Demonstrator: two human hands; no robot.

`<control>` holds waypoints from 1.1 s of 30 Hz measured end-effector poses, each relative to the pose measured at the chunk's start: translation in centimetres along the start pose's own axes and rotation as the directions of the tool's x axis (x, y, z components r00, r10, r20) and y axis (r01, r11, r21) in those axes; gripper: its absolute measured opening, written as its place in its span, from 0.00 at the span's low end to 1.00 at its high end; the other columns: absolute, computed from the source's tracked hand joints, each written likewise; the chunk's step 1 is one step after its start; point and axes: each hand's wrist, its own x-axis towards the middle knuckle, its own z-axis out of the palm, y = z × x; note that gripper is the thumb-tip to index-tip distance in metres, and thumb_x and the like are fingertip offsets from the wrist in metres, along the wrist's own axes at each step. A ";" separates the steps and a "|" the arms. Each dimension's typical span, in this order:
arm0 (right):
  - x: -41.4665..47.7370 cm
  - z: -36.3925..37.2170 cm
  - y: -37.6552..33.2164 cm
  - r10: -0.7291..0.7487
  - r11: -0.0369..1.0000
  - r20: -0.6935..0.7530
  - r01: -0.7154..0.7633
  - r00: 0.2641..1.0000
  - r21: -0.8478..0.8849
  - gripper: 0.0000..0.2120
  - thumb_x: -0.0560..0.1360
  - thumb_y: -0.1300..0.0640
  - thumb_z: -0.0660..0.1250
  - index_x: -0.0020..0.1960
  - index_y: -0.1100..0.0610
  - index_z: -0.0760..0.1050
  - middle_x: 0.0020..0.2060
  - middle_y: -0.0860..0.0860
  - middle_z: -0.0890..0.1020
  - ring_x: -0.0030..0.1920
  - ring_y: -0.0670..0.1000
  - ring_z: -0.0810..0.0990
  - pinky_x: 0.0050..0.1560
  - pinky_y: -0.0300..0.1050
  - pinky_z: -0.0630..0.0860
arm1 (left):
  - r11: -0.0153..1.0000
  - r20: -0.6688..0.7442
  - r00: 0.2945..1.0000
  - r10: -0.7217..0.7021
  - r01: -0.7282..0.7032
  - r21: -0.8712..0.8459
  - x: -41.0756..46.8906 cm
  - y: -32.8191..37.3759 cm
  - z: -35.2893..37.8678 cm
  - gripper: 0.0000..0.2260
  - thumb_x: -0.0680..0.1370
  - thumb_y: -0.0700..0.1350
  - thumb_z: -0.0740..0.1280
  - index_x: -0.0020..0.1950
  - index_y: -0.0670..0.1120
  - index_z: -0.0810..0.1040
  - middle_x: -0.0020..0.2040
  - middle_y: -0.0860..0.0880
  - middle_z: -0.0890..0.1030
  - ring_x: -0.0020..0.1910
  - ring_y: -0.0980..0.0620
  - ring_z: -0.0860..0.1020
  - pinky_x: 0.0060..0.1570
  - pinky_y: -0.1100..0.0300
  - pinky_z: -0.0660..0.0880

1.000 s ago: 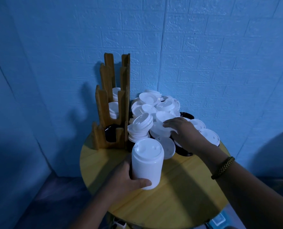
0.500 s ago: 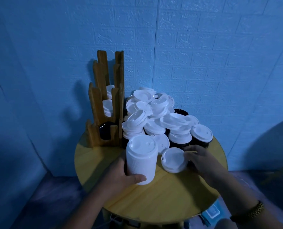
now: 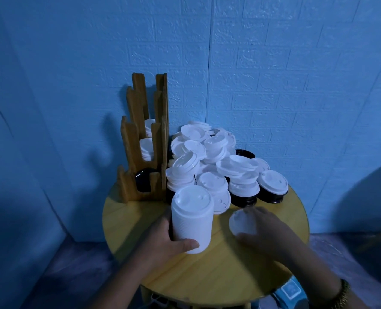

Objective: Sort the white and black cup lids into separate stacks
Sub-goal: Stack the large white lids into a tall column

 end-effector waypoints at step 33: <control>-1.1 -4.1 -7.0 -0.534 0.802 -0.013 0.511 0.845 0.309 0.32 0.68 0.34 0.72 0.69 0.31 0.65 0.65 0.34 0.67 0.68 0.40 0.65 0.68 0.49 0.69 | 0.998 0.162 0.984 0.070 -0.068 -0.016 -0.7 1.0 1.3 0.33 0.67 0.48 0.83 0.68 0.60 0.73 0.60 0.62 0.83 0.59 0.61 0.81 0.57 0.53 0.80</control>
